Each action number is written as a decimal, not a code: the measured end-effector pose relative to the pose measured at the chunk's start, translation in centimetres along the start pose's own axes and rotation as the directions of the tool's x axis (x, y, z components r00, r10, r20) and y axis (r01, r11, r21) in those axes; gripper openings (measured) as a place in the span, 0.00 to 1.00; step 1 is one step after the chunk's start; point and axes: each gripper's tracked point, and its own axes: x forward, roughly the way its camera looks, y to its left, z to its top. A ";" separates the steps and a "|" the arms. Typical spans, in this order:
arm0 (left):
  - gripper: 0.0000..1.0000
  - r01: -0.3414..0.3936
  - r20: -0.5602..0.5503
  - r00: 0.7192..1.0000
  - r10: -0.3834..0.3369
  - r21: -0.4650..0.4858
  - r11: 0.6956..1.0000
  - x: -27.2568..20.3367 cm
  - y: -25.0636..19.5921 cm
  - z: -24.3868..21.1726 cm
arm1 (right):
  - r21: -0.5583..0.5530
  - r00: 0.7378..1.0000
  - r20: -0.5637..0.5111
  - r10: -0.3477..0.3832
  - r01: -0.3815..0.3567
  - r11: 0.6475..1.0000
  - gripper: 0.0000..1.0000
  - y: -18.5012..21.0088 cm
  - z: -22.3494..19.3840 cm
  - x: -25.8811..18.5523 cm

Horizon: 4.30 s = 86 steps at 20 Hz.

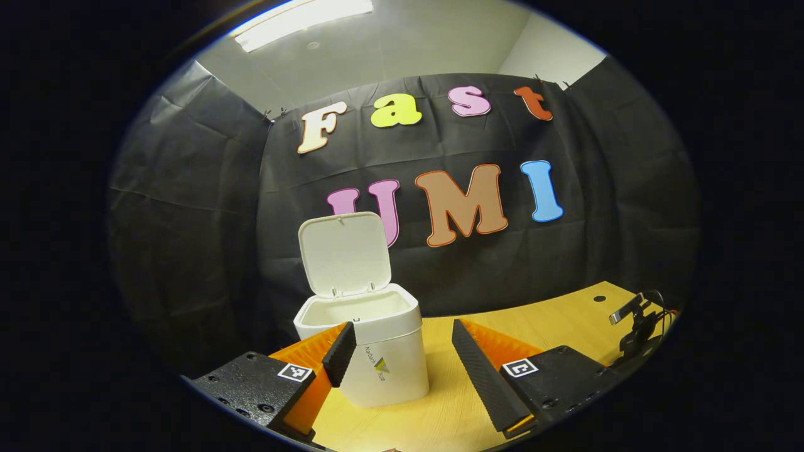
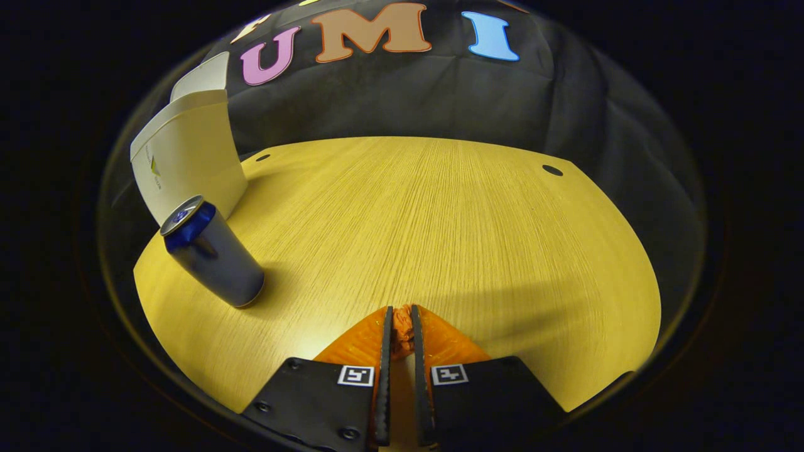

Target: Press the lid of the desktop garbage bin to open it, pick up the crumpled paper on the desktop and throw it into the bin, then pick up the pop can on the desktop and drop it into the bin, and finally close the garbage bin lid.

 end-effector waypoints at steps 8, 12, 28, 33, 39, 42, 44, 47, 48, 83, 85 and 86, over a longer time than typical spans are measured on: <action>0.93 0.002 0.000 1.000 -0.002 -0.006 1.000 0.6 0.2 -0.1 | 0.014 0.980 0.192 0.044 -0.048 0.999 0.18 1.3 7.9 -5.3; 0.93 0.011 0.003 1.000 -0.011 -0.013 1.000 1.0 0.2 -0.1 | 0.013 0.930 0.353 0.101 -0.113 0.994 0.18 3.6 15.1 -9.7; 0.94 -0.097 -0.020 0.995 0.096 -0.040 0.994 1.6 9.8 -2.5 | -0.313 0.674 0.611 0.415 -0.276 0.909 0.17 23.9 32.5 -20.2; 0.94 -0.155 -0.025 0.988 0.155 -0.021 0.988 0.9 14.4 -3.2 | -0.361 0.662 0.580 0.475 -0.315 0.878 0.16 30.1 33.7 -18.6; 0.94 -0.250 -0.059 0.967 0.248 -0.018 0.968 -0.8 19.3 -4.7 | -0.411 0.680 0.504 0.532 -0.353 0.840 0.17 36.8 33.2 -15.1; 0.94 -0.290 -0.075 0.955 0.288 -0.016 0.957 -1.5 21.1 -5.3 | -0.420 0.690 0.477 0.545 -0.365 0.831 0.17 38.9 33.2 -13.6; 0.94 -0.309 -0.080 0.949 0.306 -0.016 0.951 -1.8 21.8 -5.7 | -0.414 0.710 0.449 0.542 -0.372 0.831 0.24 39.7 32.9 -12.5; 0.94 -0.306 -0.076 0.950 0.304 -0.017 0.952 -1.4 21.6 -5.7 | -0.402 0.709 0.473 0.523 -0.355 0.844 0.81 39.3 33.0 -12.8; 0.94 -0.298 -0.076 0.952 0.296 -0.018 0.954 -1.1 21.3 -5.7 | -0.404 0.700 0.488 0.521 -0.347 0.846 1.00 39.3 33.4 -13.0; 0.93 0.379 0.028 0.925 -0.379 -0.129 0.916 5.0 -12.5 -0.3 | 0.154 0.661 0.709 -0.245 0.194 0.969 0.98 -5.2 23.3 -28.9; 0.93 0.404 -0.006 0.912 -0.410 -0.153 0.902 4.8 -14.1 -1.6 | 0.186 0.665 0.691 -0.285 0.217 0.958 0.98 -7.0 21.6 -29.6; 0.94 0.412 -0.024 0.907 -0.421 -0.162 0.897 4.7 -14.8 -2.3 | 0.200 0.667 0.681 -0.302 0.227 0.953 0.98 -7.7 20.9 -29.9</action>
